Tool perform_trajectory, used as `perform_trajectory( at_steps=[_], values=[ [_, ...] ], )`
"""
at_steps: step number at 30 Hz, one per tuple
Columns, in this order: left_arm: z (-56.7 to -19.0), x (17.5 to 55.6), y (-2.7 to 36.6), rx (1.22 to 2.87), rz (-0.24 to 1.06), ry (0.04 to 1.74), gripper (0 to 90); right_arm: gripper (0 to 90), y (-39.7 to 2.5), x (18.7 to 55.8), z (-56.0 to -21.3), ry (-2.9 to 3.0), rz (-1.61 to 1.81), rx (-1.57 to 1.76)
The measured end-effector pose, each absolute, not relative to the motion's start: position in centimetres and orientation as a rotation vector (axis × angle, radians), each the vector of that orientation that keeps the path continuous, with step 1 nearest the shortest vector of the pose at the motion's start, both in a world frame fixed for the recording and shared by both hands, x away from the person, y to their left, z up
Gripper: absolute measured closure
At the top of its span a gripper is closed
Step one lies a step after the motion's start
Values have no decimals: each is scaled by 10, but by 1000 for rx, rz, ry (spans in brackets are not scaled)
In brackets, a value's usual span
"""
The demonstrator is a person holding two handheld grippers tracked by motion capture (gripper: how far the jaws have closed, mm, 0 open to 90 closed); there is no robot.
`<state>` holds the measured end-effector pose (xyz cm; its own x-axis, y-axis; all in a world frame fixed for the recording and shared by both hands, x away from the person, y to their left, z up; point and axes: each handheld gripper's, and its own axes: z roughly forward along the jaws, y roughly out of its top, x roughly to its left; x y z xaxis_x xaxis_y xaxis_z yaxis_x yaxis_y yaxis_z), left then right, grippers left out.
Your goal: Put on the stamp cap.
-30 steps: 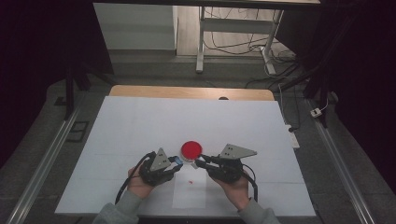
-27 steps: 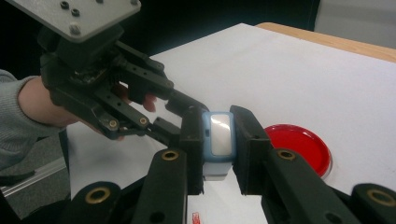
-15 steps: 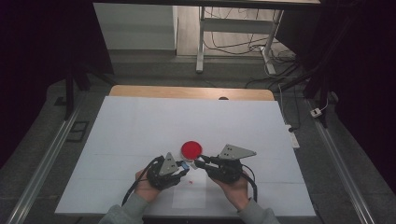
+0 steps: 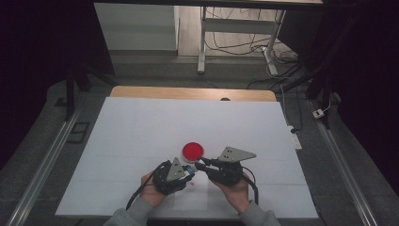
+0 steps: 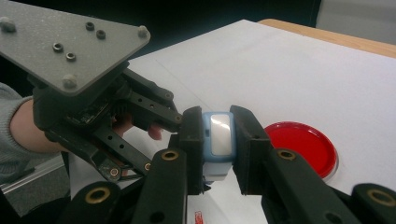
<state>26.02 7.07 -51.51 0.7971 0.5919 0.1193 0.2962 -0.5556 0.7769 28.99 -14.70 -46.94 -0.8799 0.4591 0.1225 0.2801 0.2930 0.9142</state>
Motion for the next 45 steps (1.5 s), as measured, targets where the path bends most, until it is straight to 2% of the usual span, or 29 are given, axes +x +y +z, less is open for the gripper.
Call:
perform_trajectory(
  at_steps=[45],
  values=[
    [-516, 256, 64, 2160, 542, 653, 657, 749, -141, 288, -476, 2360, 1611, 830]
  ],
)
